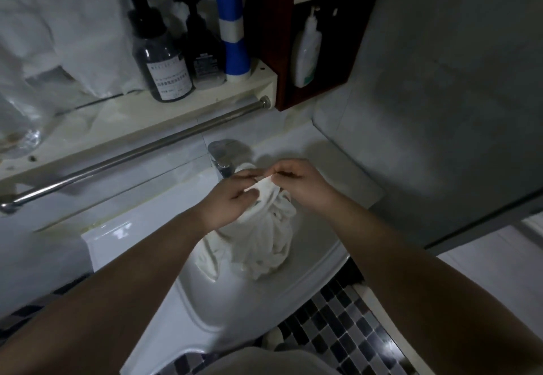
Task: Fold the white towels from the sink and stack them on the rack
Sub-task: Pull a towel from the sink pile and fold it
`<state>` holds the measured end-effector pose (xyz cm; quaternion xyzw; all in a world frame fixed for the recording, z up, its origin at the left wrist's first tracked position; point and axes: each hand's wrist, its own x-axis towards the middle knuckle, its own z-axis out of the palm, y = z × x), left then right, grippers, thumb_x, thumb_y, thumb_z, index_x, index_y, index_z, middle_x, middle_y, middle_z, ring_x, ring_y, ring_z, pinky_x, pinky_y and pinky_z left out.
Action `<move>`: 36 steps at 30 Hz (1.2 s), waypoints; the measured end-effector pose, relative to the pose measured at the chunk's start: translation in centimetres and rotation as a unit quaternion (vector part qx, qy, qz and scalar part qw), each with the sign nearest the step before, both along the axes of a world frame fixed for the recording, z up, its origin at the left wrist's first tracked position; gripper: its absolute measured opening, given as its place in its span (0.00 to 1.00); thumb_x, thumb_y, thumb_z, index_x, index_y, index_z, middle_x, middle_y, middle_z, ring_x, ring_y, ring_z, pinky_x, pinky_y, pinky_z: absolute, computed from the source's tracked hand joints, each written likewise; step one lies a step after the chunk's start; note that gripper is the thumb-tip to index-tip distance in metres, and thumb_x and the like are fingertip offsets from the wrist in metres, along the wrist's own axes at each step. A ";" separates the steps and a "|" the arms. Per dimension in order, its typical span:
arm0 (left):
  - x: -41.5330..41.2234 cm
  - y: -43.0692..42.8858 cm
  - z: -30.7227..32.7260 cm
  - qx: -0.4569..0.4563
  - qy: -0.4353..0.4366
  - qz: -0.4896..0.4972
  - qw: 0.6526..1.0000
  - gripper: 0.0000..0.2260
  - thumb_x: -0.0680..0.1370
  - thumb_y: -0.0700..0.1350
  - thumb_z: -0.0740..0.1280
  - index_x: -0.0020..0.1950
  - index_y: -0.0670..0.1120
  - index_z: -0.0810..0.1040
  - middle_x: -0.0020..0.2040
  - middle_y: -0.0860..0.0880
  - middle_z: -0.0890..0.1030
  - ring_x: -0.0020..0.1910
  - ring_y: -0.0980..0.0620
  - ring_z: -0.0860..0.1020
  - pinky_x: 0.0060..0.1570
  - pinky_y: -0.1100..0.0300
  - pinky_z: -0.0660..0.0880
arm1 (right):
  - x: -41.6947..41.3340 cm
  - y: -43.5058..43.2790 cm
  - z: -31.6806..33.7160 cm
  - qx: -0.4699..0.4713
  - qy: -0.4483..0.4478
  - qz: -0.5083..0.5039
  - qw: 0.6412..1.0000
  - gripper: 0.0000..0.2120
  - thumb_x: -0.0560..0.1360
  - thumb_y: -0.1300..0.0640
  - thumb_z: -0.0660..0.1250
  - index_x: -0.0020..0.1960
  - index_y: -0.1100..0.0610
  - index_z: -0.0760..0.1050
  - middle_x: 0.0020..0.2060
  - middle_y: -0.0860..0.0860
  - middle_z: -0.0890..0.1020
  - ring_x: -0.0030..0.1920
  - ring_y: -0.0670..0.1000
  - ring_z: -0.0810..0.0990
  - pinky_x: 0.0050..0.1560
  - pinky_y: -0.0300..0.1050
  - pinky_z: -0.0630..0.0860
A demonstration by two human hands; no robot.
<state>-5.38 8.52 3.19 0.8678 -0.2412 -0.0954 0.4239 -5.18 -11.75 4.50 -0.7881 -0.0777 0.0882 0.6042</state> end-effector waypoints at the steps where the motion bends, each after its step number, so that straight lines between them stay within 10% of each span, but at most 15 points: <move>1: 0.5 -0.5 1.1 -0.015 0.017 -0.001 1.000 0.09 0.81 0.34 0.64 0.54 0.40 0.83 0.58 0.53 0.81 0.53 0.63 0.78 0.55 0.62 0.72 | 0.4 -0.6 1.2 0.002 -0.006 0.001 1.000 0.17 0.76 0.71 0.64 0.41 0.51 0.82 0.37 0.46 0.83 0.41 0.46 0.80 0.45 0.40 0.76; 6: 2.9 -2.5 6.1 -0.167 0.124 0.012 0.978 0.15 0.73 0.43 0.67 0.47 0.29 0.80 0.49 0.34 0.81 0.43 0.46 0.79 0.42 0.58 0.72 | 2.2 -2.9 7.5 0.012 -0.049 0.030 0.998 0.14 0.76 0.70 0.64 0.42 0.53 0.81 0.37 0.44 0.83 0.42 0.44 0.80 0.47 0.39 0.76; 11: 4.7 -4.7 12.2 -0.234 0.078 -0.015 0.969 0.25 0.68 0.52 0.70 0.42 0.27 0.75 0.40 0.40 0.74 0.40 0.45 0.72 0.42 0.52 0.66 | 3.5 -4.4 14.6 -0.006 -0.141 0.004 0.990 0.10 0.73 0.64 0.65 0.41 0.50 0.80 0.39 0.48 0.83 0.44 0.46 0.79 0.49 0.43 0.73; 23: 8.0 -0.3 14.5 -0.003 -0.118 0.031 0.993 0.17 0.79 0.52 0.69 0.32 0.46 0.77 0.33 0.51 0.78 0.33 0.57 0.75 0.37 0.58 0.71 | 6.3 -6.4 22.2 -0.118 -0.362 -0.193 0.905 0.12 0.75 0.47 0.61 0.44 0.29 0.77 0.41 0.30 0.81 0.42 0.35 0.80 0.41 0.33 0.73; 36: 3.3 8.7 3.2 0.192 0.086 -0.021 0.977 0.12 0.72 0.62 0.70 0.41 0.54 0.82 0.38 0.62 0.80 0.41 0.63 0.78 0.44 0.67 0.71 | 8.2 -6.4 14.9 -0.048 -0.285 -0.327 0.900 0.07 0.76 0.50 0.61 0.49 0.42 0.77 0.40 0.34 0.80 0.44 0.32 0.78 0.42 0.26 0.70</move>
